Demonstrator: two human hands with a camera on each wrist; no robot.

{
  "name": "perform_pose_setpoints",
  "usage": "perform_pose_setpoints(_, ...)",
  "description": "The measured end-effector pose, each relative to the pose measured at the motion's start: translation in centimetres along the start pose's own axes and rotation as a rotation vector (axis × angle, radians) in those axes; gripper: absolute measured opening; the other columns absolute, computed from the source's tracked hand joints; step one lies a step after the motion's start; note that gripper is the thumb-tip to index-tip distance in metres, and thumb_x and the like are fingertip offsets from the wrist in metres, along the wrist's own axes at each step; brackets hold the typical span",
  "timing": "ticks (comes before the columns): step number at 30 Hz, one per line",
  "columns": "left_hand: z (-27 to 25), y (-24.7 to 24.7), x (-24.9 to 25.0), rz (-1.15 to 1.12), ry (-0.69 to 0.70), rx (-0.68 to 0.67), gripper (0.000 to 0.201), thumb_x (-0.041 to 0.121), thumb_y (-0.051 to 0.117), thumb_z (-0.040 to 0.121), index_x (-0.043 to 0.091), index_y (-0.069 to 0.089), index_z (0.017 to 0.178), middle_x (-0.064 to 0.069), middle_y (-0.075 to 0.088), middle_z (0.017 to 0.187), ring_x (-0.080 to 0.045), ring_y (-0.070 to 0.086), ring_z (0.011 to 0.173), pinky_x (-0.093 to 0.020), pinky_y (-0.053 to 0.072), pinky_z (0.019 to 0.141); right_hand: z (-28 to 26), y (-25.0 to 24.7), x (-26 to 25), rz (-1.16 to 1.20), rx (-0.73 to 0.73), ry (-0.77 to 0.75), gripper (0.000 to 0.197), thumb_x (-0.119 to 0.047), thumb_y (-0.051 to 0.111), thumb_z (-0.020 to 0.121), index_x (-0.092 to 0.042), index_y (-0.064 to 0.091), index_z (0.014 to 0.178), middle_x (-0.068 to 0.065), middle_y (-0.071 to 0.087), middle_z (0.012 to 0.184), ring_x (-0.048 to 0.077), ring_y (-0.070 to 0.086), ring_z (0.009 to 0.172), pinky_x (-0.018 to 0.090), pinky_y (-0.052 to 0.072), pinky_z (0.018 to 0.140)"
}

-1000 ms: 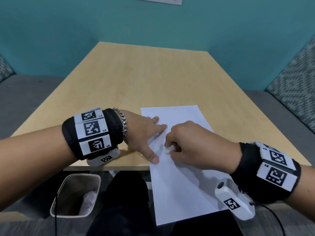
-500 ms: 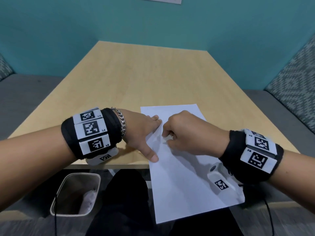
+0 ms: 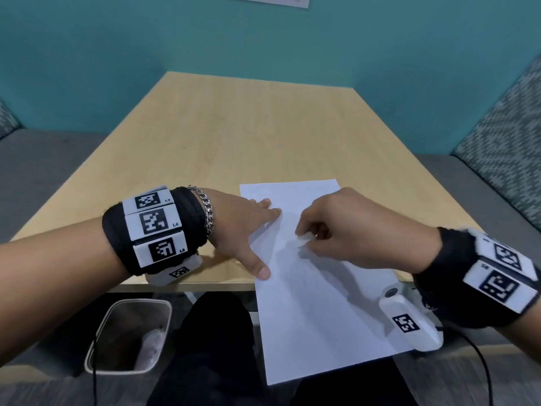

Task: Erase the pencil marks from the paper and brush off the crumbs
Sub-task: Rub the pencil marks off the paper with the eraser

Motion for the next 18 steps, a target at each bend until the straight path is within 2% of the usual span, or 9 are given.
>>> perform_pose_setpoints(2,-0.2,-0.1,0.1,0.006,-0.001,-0.004,0.134,0.092,0.063,0.071,0.036,-0.014,0.165,0.007,-0.018,0.174,-0.015,0.003,0.163,-0.048,0.02,0.129,-1.1,-0.6,1.3,0.053,0.063,0.079,0.023,-0.026,0.074,0.089,-0.028,0.075,0.112,-0.016,0.07,0.086,-0.002,0.065,0.082,0.018,0.052,0.077)
perform_pose_setpoints(4,-0.4,-0.2,0.3,0.012,-0.005,-0.012,0.132,0.091,0.063,0.072,0.037,-0.014,0.165,0.007,-0.018,0.174,-0.015,0.004,0.163,-0.049,0.022,0.128,-2.3,-0.2,1.9,0.084,0.057,0.127,0.021,-0.031,0.077,0.088,-0.029,0.076,0.109,-0.015,0.071,0.084,0.0,0.067,0.081,0.022,0.054,0.076)
perform_pose_setpoints(7,-0.6,-0.6,0.7,0.041,-0.017,-0.028,0.13,0.09,0.063,0.073,0.038,-0.013,0.165,0.006,-0.017,0.175,-0.02,0.014,0.162,-0.05,0.026,0.126,-3.8,1.3,2.1,0.055,0.008,0.15,0.018,-0.03,0.072,0.089,-0.029,0.076,0.107,-0.016,0.069,0.085,0.002,0.065,0.082,0.025,0.055,0.076)
perform_pose_setpoints(11,-1.1,-1.2,1.4,0.085,-0.044,-0.053,0.126,0.088,0.062,0.076,0.039,-0.012,0.165,0.005,-0.016,0.175,-0.024,0.018,0.16,-0.051,0.028,0.125,-4.8,2.4,2.3,0.063,0.034,0.177,0.015,-0.032,0.067,0.093,-0.03,0.073,0.107,-0.016,0.064,0.09,0.003,0.062,0.085,0.029,0.056,0.079)
perform_pose_setpoints(14,-1.4,-1.8,2.1,0.113,-0.037,-0.041,0.126,0.092,0.059,0.073,0.043,-0.011,0.165,0.004,-0.015,0.176,-0.023,0.008,0.162,-0.054,0.025,0.126,-5.1,2.8,2.4,0.057,0.038,0.194,0.012,-0.03,0.065,0.093,-0.028,0.073,0.103,-0.014,0.063,0.089,0.004,0.061,0.084,0.033,0.056,0.078)
perform_pose_setpoints(16,-1.3,-1.9,2.4,0.105,-0.028,-0.044,0.129,0.094,0.062,0.069,0.047,-0.013,0.163,0.004,-0.018,0.175,-0.024,0.008,0.162,-0.056,0.027,0.125,-5.0,2.5,2.2,0.058,0.013,0.205,0.012,-0.028,0.064,0.092,-0.026,0.073,0.1,-0.013,0.064,0.087,0.005,0.061,0.082,0.032,0.056,0.076)
perform_pose_setpoints(18,-1.0,-1.7,2.6,0.106,-0.033,-0.065,0.135,0.095,0.065,0.065,0.047,-0.015,0.162,0.002,-0.018,0.175,-0.025,0.013,0.161,-0.056,0.029,0.123,-4.7,1.9,2.0,0.064,-0.008,0.194,0.012,-0.028,0.066,0.091,-0.026,0.073,0.101,-0.014,0.065,0.084,0.004,0.061,0.081,0.026,0.054,0.073)
Point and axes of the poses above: each hand's wrist, its own z-axis towards the middle knuckle, its own y-axis out of the palm, x = y × z, the point moved 3 cm from there along z, towards the middle knuckle
